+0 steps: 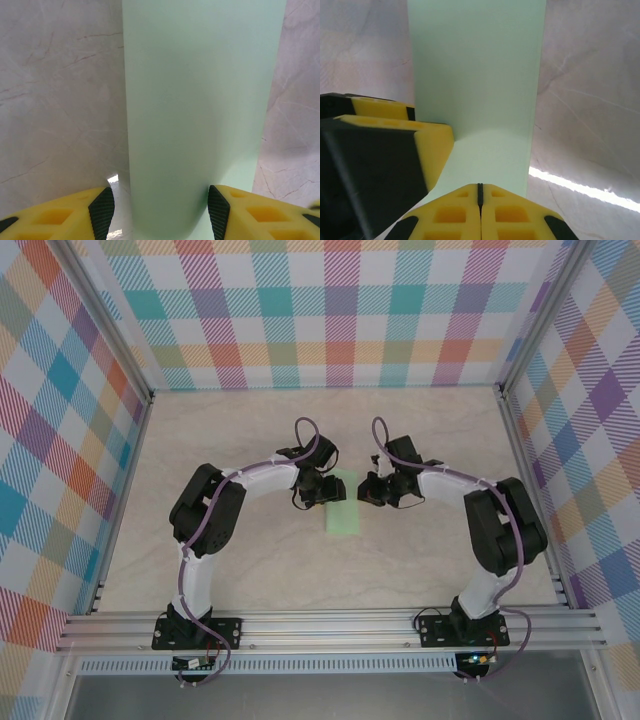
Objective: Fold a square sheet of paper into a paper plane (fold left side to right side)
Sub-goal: Hold the square sheet of paper at the center of the table.
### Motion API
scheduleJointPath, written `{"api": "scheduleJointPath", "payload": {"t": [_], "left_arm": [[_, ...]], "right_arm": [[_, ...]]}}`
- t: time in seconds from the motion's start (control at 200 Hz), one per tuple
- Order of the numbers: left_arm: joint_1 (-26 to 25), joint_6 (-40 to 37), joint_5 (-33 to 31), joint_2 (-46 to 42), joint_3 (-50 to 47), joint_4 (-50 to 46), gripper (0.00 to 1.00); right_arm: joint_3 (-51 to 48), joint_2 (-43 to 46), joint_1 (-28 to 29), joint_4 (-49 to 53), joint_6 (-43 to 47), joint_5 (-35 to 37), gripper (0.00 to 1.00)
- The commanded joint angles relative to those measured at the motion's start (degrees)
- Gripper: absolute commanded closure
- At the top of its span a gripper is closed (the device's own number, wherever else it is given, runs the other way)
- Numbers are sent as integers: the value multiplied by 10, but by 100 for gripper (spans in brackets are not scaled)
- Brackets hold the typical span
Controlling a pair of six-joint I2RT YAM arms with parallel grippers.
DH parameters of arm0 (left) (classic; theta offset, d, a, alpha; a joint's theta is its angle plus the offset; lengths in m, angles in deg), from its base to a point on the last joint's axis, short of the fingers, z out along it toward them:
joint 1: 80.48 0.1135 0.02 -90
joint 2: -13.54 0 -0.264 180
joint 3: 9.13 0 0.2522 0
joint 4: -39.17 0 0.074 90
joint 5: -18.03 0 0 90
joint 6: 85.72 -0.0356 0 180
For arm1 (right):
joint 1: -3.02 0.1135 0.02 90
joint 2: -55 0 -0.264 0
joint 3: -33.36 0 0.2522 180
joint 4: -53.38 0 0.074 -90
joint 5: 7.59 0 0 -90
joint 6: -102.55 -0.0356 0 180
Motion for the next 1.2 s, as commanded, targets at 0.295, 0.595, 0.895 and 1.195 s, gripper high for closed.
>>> {"api": "scheduleJointPath", "payload": {"t": [0.295,0.595,0.895,1.195], "left_arm": [[-19,-4,4,38,-6,-7,44],[-19,-8,-6,7,-7,-11,42],[-12,-18,-31,-86,-9,-29,38],[-13,-12,59,-100,-31,33,47]], "right_arm": [[19,-67,7,-6,4,-19,96],[13,-88,10,42,23,23,96],[9,-101,11,65,34,47,96],[10,-100,13,76,39,59,96]]}}
